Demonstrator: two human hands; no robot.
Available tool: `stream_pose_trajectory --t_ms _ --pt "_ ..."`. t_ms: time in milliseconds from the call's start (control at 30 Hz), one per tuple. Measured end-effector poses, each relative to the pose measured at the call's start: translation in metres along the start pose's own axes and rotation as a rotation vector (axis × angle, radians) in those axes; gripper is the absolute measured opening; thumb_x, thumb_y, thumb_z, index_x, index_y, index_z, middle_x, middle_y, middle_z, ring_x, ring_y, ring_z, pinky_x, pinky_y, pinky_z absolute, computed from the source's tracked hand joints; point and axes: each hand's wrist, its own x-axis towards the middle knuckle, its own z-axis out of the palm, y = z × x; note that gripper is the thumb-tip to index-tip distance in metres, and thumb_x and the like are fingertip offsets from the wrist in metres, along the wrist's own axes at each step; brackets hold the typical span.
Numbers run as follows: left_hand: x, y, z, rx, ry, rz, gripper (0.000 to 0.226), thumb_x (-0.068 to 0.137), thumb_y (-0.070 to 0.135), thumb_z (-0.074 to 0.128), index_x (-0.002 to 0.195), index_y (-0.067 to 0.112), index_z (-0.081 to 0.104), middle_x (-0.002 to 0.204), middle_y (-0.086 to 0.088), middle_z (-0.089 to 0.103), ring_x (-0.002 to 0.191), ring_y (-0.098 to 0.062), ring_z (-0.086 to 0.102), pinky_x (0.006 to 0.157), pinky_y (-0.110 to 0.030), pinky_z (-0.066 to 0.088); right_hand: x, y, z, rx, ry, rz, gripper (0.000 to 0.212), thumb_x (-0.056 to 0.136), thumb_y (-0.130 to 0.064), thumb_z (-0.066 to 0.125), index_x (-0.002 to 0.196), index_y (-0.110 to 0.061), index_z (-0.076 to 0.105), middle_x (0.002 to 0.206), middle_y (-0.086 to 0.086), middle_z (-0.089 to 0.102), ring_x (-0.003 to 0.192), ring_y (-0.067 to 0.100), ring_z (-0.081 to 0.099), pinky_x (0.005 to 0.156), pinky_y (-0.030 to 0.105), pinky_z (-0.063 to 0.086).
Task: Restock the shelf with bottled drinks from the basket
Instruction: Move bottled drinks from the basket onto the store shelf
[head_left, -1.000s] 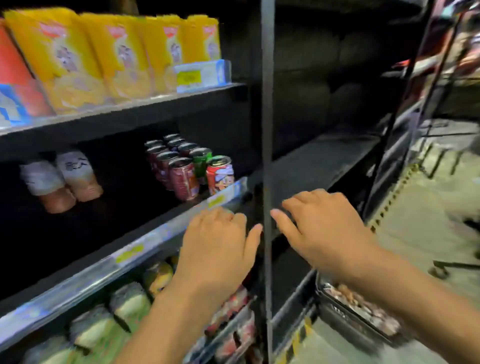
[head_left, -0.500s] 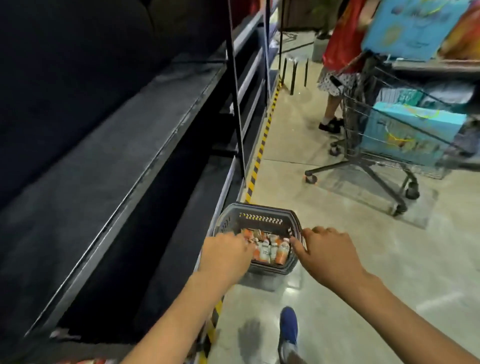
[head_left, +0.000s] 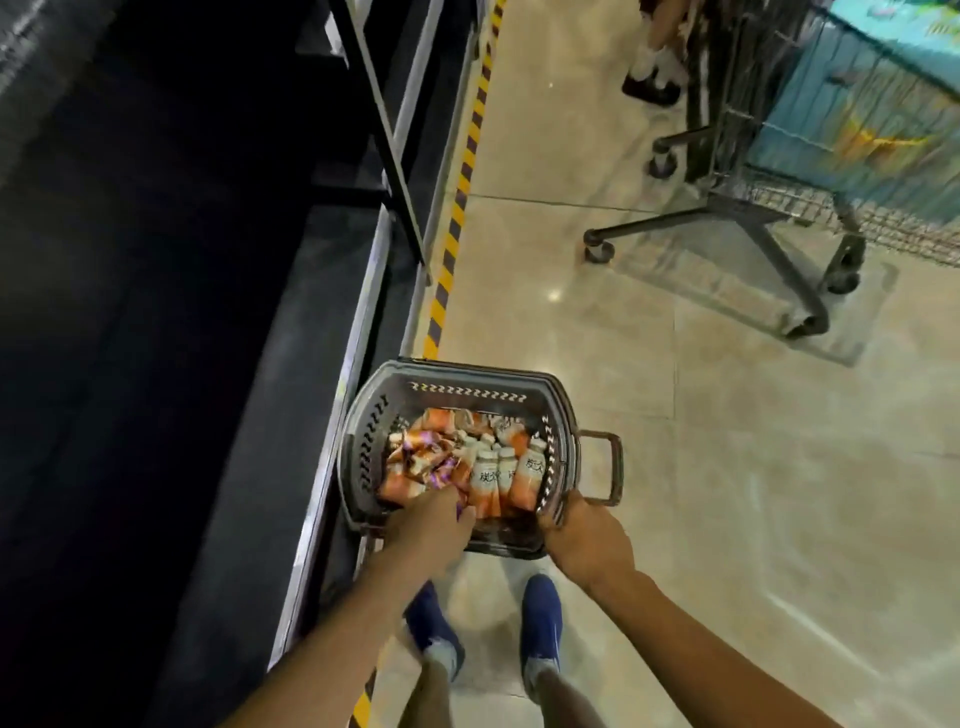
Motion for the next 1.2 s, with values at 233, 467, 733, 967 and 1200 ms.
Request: stream_pose_trajectory --t_ms 233,467,733,967,1200 --pt "0.224 -0.053 0.156 -0.527 -0.137 -0.193 0.046 0.087 0.038 0.066 0.127 0.018 0.053 0.119 -0.001 0.065 0.108 -0.021 0.060 0.092 -0.031 0.046 0.193 0.021 0.141 0.354 -0.056 0.257 0.050 0.089 -0.048 0.055 0.124 -0.014 0.048 0.122 0.014 0.062 0.109 0.033 0.061 0.086 0.034 0.047" --pt "0.387 -0.113 0.332 -0.595 -0.054 -0.324 0.093 0.061 0.058 0.076 0.142 0.028 0.040 0.143 0.002 0.051 0.130 -0.021 0.050 0.108 -0.042 0.043 0.335 0.044 0.269 0.372 0.039 0.494 0.083 0.090 -0.039 0.058 0.151 -0.008 0.012 0.139 0.024 0.042 0.121 0.044 0.050 0.095 0.045 0.044" --pt "0.399 -0.093 0.348 -0.286 0.030 -0.382 0.099 0.066 0.047 0.081 0.146 0.021 0.029 0.150 -0.012 0.036 0.134 -0.034 0.039 0.106 -0.045 0.040 0.376 0.063 0.313 0.335 0.245 0.503 0.072 0.092 -0.051 0.054 0.140 -0.007 0.023 0.128 0.019 0.052 0.105 0.040 0.059 0.071 0.037 0.035" --pt "0.383 -0.090 0.314 -0.719 0.034 -0.384 0.104 0.058 0.045 0.081 0.145 0.021 0.029 0.140 -0.006 0.049 0.131 -0.029 0.047 0.108 -0.048 0.041 0.349 0.072 0.286 0.519 0.146 0.378 0.057 0.083 -0.048 0.069 0.118 -0.017 0.037 0.105 0.010 0.062 0.090 0.030 0.059 0.071 0.033 0.039" --pt "0.268 -0.043 0.167 -0.978 -0.002 -0.190 0.081 0.069 0.018 0.087 0.133 0.024 0.038 0.124 0.001 0.060 0.116 -0.018 0.057 0.099 -0.039 0.048 0.233 0.033 0.156 0.741 0.125 0.152 0.055 0.077 -0.045 0.078 0.117 -0.032 0.042 0.098 -0.007 0.060 0.086 0.014 0.059 0.076 0.030 0.044"
